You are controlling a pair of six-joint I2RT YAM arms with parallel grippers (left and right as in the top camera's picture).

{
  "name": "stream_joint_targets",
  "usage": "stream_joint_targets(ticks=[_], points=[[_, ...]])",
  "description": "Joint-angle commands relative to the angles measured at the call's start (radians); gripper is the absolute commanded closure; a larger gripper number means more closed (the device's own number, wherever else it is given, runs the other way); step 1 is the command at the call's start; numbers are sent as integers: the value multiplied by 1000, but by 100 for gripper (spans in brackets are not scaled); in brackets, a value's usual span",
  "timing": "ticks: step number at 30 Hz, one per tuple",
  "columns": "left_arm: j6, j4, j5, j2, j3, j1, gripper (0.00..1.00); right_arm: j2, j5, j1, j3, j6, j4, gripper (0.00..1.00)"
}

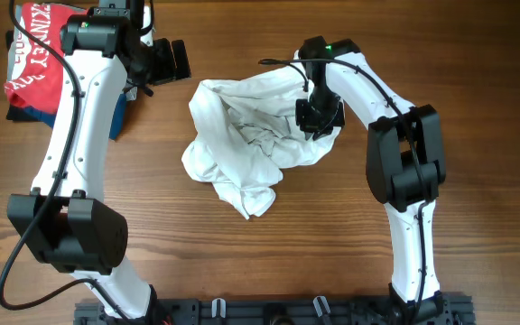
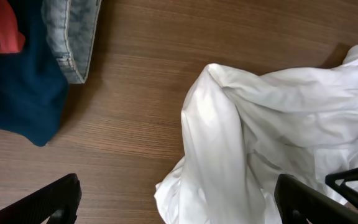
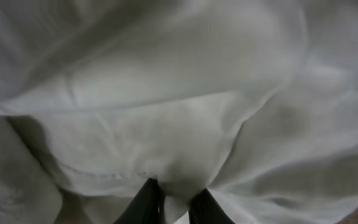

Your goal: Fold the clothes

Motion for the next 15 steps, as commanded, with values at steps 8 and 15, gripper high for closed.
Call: stream_joint_targets(ticks=[8, 15], points=[[-9, -1, 8, 13, 1, 3, 0, -4, 7, -44, 55, -18, 6, 78], [-9, 3, 8, 15, -4, 3, 0, -6, 6, -39, 54, -18, 18, 77]])
